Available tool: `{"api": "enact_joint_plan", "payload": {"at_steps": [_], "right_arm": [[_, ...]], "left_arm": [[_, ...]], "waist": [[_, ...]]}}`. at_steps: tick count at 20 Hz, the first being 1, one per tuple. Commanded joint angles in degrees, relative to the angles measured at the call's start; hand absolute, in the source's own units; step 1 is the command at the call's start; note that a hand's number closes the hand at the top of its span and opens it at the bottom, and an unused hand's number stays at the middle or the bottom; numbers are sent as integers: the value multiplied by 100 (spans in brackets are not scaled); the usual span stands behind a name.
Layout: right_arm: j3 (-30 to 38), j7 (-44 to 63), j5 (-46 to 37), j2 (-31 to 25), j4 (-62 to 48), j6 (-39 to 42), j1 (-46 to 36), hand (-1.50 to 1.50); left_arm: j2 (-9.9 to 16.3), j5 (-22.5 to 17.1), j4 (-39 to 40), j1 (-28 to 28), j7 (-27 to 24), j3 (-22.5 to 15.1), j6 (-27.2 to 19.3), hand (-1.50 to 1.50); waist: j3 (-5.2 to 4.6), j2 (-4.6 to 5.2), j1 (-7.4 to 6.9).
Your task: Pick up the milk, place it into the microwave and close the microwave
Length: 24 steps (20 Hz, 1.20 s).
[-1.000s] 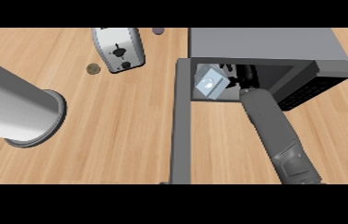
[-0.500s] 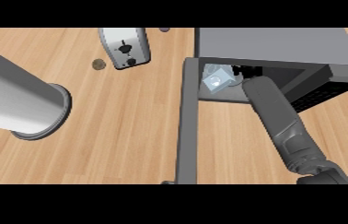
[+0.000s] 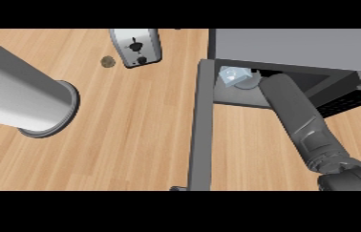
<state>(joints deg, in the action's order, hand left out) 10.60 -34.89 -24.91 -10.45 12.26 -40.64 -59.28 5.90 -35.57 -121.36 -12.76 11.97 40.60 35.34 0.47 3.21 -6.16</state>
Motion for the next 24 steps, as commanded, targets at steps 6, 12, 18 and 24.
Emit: {"api": "enact_joint_plan", "payload": {"at_steps": [6, 12, 18, 24], "right_arm": [[-71, 746, -338, -509, -679, -1057, -218, -150], [-257, 697, -524, -558, -705, -792, -262, -150], [-193, 261, -451, -468, -601, -376, -260, -150], [5, 71, -231, -244, -617, 186, -357, -150]], "left_arm": [[-8, 303, 74, 176, -23, -146, 8, -150], [175, 504, 249, 364, -117, -70, 19, -150], [105, 677, 287, 393, -92, -344, 164, -150], [-7, 635, 344, 364, -202, -595, 452, -150]], "waist": [[-34, 61, -149], [-16, 47, -163], [-7, 77, -162], [-17, 4, -139]]}}
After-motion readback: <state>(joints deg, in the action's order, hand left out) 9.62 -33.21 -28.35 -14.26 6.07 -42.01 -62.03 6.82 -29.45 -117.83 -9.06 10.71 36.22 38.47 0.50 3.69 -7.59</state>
